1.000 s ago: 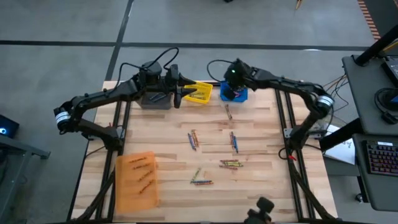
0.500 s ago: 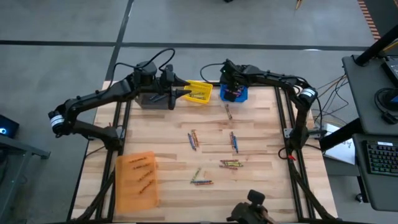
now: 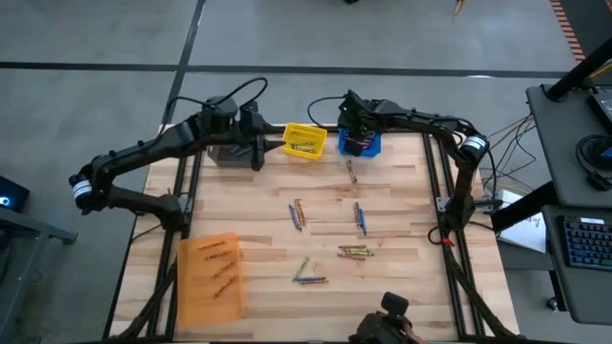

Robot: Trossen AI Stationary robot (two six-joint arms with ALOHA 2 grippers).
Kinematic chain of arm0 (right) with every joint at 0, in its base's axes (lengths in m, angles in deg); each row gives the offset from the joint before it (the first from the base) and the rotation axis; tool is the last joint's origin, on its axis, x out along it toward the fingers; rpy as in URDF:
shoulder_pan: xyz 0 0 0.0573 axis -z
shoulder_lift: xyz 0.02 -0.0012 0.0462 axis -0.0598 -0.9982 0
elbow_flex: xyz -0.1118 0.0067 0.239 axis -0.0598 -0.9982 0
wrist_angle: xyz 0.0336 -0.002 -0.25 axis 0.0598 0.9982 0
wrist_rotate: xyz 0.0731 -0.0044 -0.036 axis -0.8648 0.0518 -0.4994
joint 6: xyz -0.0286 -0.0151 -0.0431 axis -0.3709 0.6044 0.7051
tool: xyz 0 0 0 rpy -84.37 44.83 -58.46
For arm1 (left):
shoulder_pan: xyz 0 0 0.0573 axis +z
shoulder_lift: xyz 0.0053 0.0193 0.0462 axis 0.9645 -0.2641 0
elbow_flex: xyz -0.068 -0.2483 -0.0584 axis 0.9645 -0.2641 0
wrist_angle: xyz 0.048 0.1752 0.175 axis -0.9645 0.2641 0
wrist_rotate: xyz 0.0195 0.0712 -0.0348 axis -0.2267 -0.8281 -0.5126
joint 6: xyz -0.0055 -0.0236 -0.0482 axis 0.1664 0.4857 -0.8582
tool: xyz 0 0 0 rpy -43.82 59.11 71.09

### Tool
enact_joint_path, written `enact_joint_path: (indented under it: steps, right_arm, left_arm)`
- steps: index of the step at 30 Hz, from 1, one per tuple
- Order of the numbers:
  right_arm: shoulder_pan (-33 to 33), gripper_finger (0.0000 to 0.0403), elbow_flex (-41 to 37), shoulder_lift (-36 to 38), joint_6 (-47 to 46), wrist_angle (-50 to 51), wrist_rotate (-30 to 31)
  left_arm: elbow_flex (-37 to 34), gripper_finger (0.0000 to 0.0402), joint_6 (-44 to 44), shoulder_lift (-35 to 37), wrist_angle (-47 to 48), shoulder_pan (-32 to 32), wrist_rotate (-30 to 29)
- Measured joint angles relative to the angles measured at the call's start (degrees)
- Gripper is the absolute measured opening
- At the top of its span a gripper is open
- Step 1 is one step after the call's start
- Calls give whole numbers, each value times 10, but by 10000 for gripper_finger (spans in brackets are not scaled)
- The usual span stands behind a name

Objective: Sort crayons
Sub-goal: Put the blue crayon into the black bin

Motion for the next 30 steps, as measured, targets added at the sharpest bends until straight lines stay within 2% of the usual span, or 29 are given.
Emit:
enact_joint_path:
  steps: [9, 13, 15, 27, 30]
  right_arm:
    - [-22, 58, -1, 73, -62, 9, -6]
    - [-46, 59, -9, 119, -91, 12, -47]
    - [-62, 59, -19, 143, -101, 8, -63]
    - [-200, 59, -112, 276, -183, -21, -63]
    - [-235, 59, -138, 294, -241, -39, -63]
  left_arm:
    - [-20, 141, -12, -10, 41, -4, 2]
    - [-37, 141, -26, -10, 53, -12, 1]
    - [-51, 141, -35, -10, 41, -23, 2]
    - [-111, 141, -37, -11, 19, -125, 1]
    - [-115, 141, -52, -11, 6, -152, -28]
